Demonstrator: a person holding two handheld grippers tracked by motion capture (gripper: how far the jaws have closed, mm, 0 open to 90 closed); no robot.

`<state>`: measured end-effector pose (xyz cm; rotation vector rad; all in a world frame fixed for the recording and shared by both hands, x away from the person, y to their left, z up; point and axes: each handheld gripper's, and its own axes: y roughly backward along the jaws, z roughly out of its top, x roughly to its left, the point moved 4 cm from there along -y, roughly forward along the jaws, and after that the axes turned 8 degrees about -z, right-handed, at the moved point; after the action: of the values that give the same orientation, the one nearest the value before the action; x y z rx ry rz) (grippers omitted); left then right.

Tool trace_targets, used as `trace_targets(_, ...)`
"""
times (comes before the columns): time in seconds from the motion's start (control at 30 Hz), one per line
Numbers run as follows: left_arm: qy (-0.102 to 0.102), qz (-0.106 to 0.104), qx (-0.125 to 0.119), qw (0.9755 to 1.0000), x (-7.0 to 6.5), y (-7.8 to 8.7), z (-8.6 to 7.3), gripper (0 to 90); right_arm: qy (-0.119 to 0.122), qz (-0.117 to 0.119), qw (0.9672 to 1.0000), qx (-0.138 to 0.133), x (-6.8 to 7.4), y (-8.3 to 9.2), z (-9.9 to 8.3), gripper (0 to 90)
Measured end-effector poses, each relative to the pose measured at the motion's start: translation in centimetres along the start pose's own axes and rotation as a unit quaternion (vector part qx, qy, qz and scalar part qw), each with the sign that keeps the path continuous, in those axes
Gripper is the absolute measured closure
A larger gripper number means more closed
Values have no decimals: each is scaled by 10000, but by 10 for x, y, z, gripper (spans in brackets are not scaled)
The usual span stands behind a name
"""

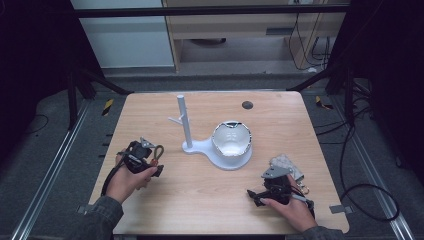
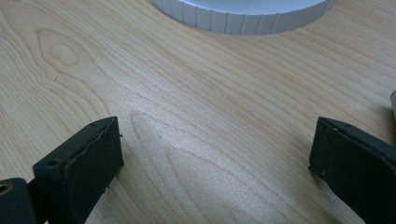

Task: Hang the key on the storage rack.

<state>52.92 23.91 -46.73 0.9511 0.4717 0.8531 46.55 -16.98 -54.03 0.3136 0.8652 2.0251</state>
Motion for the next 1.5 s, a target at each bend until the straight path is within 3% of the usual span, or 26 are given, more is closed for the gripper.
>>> trace_targets(0.17, 233, -170, 218, 9993, 10, 6, 6, 225, -1, 0, 10000, 0, 0, 0, 0, 26)
trace_targets(0.3, 204, -156, 427, 9988, 14, 6, 9, 288, -1, 0, 10000, 0, 0, 0, 0, 26)
trace_targets(0.5, 339, -205, 847, 9956, 20, -9, 9, 368, -1, -1, 10000, 0, 0, 0, 0, 26)
trace_targets(0.57, 434, -302, 846, 9950, 20, -13, 9, 388, -6, 0, 10000, 1, 0, 0, 0, 26)
trace_targets(1.07, 710, -461, 1021, 9912, 24, -36, 3, 506, -2, 3, 10000, -3, 0, 0, 0, 26)
trace_targets(1.5, 835, -446, 994, 9905, 26, -41, 4, 556, -1, 3, 10000, -4, 0, 0, 0, 26)
